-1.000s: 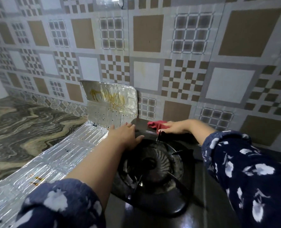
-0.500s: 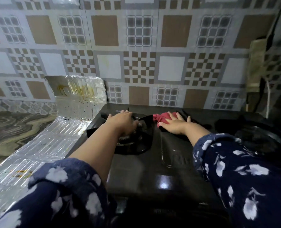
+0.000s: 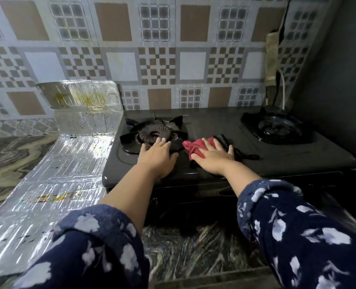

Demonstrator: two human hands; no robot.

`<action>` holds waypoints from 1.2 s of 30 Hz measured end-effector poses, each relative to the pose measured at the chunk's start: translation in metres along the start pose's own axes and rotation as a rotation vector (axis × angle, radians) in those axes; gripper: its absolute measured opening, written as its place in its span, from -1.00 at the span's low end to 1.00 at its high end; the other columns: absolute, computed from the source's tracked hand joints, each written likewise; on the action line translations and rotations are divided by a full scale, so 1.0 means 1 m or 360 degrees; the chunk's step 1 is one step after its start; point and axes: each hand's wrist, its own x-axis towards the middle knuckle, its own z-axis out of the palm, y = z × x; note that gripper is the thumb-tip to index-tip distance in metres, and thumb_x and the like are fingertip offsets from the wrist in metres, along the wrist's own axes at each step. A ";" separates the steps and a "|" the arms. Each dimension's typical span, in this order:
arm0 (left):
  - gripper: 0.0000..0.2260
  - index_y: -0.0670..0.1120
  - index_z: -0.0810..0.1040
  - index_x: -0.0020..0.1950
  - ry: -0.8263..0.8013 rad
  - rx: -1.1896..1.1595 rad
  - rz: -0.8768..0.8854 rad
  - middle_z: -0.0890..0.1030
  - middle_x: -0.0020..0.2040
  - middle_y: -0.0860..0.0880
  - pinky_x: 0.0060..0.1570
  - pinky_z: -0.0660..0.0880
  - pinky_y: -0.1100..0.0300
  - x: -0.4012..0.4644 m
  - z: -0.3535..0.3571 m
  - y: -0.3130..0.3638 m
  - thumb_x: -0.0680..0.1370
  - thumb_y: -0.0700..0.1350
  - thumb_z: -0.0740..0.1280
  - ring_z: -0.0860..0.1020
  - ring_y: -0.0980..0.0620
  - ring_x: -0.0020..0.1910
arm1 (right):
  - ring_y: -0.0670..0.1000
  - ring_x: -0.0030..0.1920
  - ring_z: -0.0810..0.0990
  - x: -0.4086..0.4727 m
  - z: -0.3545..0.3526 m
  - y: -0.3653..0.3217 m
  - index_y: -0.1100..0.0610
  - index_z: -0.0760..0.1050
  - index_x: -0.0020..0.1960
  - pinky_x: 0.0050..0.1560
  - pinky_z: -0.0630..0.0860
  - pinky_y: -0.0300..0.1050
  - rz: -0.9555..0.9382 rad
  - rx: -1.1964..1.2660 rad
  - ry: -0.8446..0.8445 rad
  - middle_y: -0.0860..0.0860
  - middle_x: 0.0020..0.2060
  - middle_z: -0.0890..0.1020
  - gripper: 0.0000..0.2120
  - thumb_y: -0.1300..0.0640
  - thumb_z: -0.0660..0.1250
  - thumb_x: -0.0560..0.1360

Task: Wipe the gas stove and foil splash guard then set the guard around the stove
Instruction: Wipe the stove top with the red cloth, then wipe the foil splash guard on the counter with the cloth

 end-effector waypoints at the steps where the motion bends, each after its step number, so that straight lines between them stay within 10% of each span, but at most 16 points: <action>1: -0.48 -0.08 0.13 0.52 -0.0006 0.0000 0.0003 0.07 0.57 -0.02 0.48 -0.09 -0.16 -0.006 0.002 -0.002 0.60 0.10 0.05 -0.03 0.06 0.55 | 0.00 0.54 -0.26 -0.006 0.003 -0.004 -0.21 -0.03 0.52 0.44 -0.26 0.32 0.0003 0.0015 0.0022 -0.18 0.55 -0.15 -0.44 -0.32 -0.15 0.55; 16: -0.45 -0.10 -0.02 0.55 0.0297 0.0022 -0.0326 -0.05 0.58 -0.03 0.48 -0.15 -0.18 -0.152 0.045 -0.045 0.62 0.10 0.01 -0.09 0.04 0.55 | 0.06 0.30 0.31 -0.089 0.041 -0.081 -0.13 0.39 0.35 0.23 0.24 0.06 -0.0538 0.0264 0.0536 -0.02 0.23 0.52 -0.61 -0.18 0.10 0.57; 36: -0.43 -0.12 -0.07 0.55 -0.0021 0.0024 -0.0815 -0.08 0.58 -0.05 0.46 -0.10 -0.23 -0.281 0.037 -0.235 0.63 0.11 0.00 -0.11 0.00 0.56 | 0.16 0.25 0.46 -0.105 0.097 -0.312 0.03 0.41 0.39 0.20 0.35 -0.09 -0.1013 0.0427 0.0199 0.10 0.32 0.47 -0.60 -0.07 0.13 0.61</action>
